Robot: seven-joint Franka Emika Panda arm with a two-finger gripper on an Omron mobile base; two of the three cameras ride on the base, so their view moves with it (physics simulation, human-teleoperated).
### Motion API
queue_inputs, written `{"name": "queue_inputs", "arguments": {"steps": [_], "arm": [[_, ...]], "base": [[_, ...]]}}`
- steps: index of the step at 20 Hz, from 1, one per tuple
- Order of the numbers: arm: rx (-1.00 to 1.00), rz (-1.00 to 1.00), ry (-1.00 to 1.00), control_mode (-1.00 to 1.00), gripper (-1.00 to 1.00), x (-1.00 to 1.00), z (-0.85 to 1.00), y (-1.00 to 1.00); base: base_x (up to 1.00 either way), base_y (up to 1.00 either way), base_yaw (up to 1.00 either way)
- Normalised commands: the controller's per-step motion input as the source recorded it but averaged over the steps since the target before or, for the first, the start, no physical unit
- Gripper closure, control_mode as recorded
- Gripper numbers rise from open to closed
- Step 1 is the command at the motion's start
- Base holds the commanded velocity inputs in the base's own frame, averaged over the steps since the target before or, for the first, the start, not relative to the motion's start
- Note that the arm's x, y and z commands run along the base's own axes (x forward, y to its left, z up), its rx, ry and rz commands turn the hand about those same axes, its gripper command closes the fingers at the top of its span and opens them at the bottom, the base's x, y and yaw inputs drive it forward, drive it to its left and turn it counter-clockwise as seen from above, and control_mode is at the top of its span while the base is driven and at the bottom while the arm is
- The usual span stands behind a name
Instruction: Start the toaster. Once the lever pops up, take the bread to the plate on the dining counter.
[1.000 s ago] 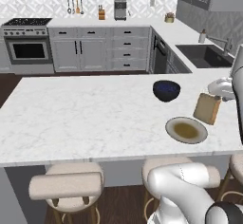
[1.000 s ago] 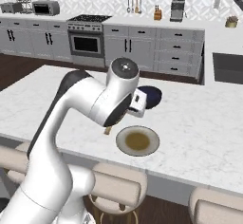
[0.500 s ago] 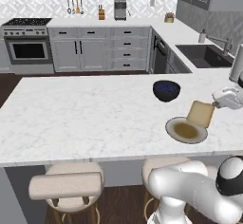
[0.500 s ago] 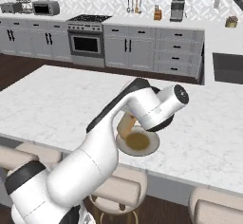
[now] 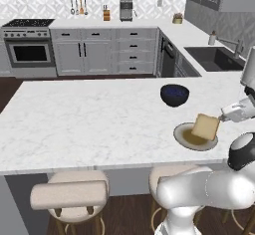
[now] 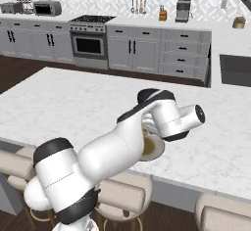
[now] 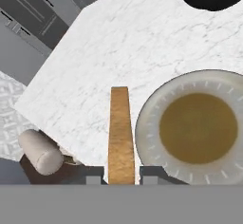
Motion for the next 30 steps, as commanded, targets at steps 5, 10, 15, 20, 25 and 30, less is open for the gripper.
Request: {"name": "queue_inputs", "arguments": {"steps": [5, 10, 15, 20, 25, 30], "arm": [[0.0, 0.0, -0.03, -1.0, 1.0, 0.53, -0.54, 0.04], [-0.01, -0.01, -0.12, -1.0, 1.0, 0.16, -0.37, 0.06], [-0.05, -0.03, -0.11, -1.0, 1.0, 0.04, -0.39, 0.03], [-0.08, -0.05, -0.08, -1.0, 1.0, 0.12, -0.34, 0.06], [-0.11, -0.06, -0.01, -1.0, -1.0, 0.22, -0.32, 0.14], [-0.14, -0.11, -0.01, -1.0, -1.0, 0.19, -0.01, 0.01]], "base": [[0.0, 0.0, 0.0], [0.0, 0.0, 0.0], [0.0, 0.0, 0.0], [0.0, 0.0, 0.0], [0.0, 0.0, 0.0], [0.0, 0.0, 0.0]]}}
